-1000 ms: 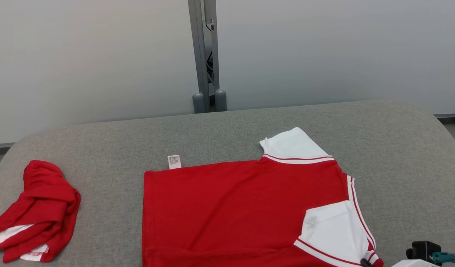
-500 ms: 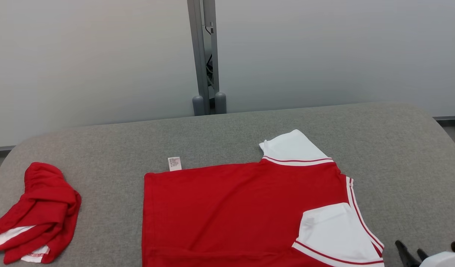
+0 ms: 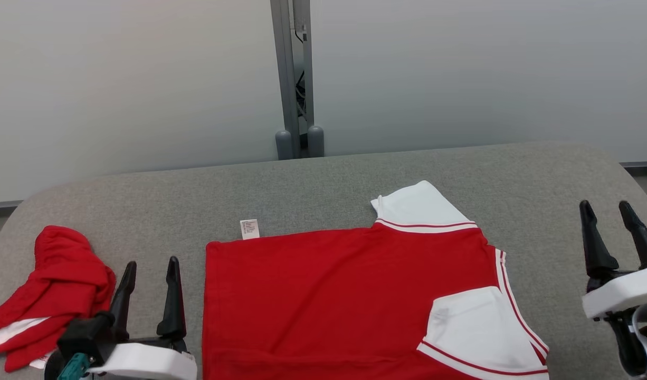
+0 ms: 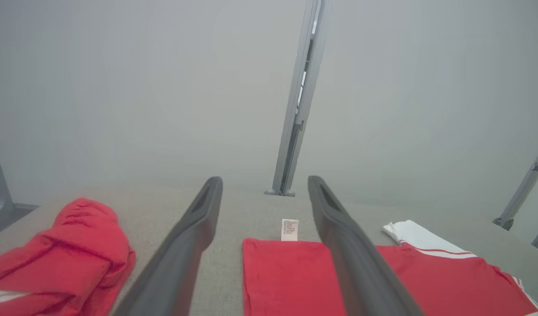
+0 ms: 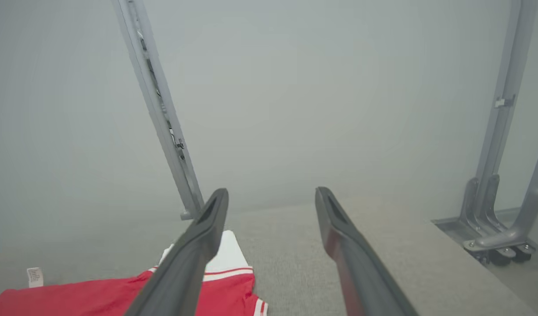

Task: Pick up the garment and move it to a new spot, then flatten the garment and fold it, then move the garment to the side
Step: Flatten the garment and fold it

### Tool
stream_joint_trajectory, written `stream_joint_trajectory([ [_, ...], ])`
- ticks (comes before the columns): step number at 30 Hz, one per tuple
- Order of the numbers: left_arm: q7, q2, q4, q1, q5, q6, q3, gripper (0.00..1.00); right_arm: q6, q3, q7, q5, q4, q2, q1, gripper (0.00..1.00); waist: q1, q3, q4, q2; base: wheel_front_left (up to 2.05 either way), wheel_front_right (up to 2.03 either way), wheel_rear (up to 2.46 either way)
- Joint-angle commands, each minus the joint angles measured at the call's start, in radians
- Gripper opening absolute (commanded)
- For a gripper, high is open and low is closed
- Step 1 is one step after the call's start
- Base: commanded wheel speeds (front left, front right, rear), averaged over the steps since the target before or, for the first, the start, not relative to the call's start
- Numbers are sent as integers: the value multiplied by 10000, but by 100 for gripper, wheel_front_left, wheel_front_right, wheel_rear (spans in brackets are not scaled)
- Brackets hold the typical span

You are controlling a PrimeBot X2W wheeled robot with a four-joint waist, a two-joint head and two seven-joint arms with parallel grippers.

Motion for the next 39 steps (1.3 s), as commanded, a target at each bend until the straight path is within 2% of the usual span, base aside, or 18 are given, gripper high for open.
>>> stream_joint_trajectory([
  [1,-8,-109,-296,-227,464,-104,207,100,-4,-498,-52,-934,-877,390,304,100,0,71,-83,0,0,0,0],
  [5,-8,-326,-589,-203,1049,-295,509,100,-4,-1259,-41,-3128,-2698,1332,865,100,0,202,-255,0,0,0,0],
  [7,-8,-363,-546,-117,1305,-361,479,100,-4,-1463,-38,-3817,-3263,1869,1208,100,0,256,-286,0,0,0,0],
  [10,-8,-371,-554,-28,1362,-120,241,100,-4,-1583,-39,-4688,-3910,2489,1755,100,0,354,-326,0,0,0,0],
  [17,-9,-374,-478,166,1236,346,-13,100,-4,-1390,-40,-5140,-4097,2822,2174,100,0,470,-365,0,0,0,0],
  [28,-9,-376,-412,91,1190,370,-77,100,-4,-1314,-41,-5177,-4043,2925,2139,100,0,555,-332,0,0,0,0],
  [32,-9,-380,-150,-54,1235,140,-80,100,-4,-1204,-41,-5187,-4045,2914,2008,100,0,729,-415,0,0,0,0],
  [35,-9,-357,332,-391,1817,-349,-107,100,-4,-1153,-41,-5179,-4105,2909,1957,100,0,953,-511,0,0,0,0],
  [39,-9,133,1292,-1224,2280,-943,-128,100,-4,-1124,-41,-5175,-4116,2939,1859,100,0,1416,-689,0,0,0,0],
])
